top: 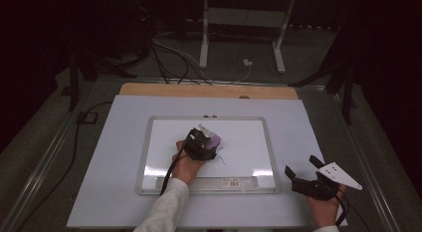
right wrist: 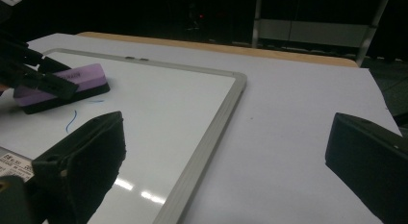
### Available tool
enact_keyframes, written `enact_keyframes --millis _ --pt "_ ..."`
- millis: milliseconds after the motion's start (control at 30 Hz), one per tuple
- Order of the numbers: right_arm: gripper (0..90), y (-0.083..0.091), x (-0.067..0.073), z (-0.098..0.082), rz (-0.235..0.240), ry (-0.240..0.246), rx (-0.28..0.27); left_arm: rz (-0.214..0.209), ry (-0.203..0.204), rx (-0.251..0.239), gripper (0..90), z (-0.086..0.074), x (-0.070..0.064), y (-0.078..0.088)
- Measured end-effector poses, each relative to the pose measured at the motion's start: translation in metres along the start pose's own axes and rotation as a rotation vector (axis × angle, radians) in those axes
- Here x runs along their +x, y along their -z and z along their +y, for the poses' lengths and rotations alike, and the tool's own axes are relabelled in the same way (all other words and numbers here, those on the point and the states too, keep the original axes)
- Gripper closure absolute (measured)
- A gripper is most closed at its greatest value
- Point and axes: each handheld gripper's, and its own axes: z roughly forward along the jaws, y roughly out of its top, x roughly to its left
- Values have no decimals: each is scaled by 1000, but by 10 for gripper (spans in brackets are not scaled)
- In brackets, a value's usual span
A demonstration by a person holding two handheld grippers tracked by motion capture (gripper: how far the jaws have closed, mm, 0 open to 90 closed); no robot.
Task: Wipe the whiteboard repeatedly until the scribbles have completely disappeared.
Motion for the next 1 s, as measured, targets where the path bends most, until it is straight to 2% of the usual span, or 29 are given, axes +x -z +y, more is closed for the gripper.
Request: enact_keyframes --millis 133,233,300,367,433,533,567,600,633,667,700,800,833,900,933,1000 --pt "9 1 -1 0 -1 -1 -3 60 73 7 418 0 20 -2" --pt "9 0 -1 0 -2 -2 1 51 102 6 418 1 28 -4" --pt "9 0 0 0 0 1 1 57 83 9 419 2 25 -4" --pt "9 -1 1 0 2 5 1 21 64 8 419 2 19 -3" --pt "9 -1 1 0 3 4 4 -3 24 11 419 3 8 -2" --pt "9 -1 1 0 2 3 3 -72 -35 8 419 3 -11 -1" --pt "9 -1 1 0 2 4 2 -85 -73 0 418 2 -18 0" --pt "9 -1 1 0 3 4 2 -73 -101 -5 419 2 -21 0" --pt "9 -1 1 0 2 4 2 -73 -102 -1 419 3 -20 1" --pt "9 -1 1 0 2 4 1 -79 -82 3 419 3 -18 0" --pt "9 0 0 0 1 5 1 -67 -65 4 419 3 -13 -1" --pt "9 0 0 0 1 3 0 2 0 15 419 3 7 -2" --pt "9 0 0 -1 -1 3 1 13 17 18 419 3 12 -2" --pt "9 -1 -1 -1 -1 1 4 8 66 17 418 2 22 -3" --pt "9 -1 -1 -1 0 2 4 -2 70 14 419 2 23 -3" --pt "9 -1 0 -1 1 4 6 -3 49 16 419 3 19 -3"
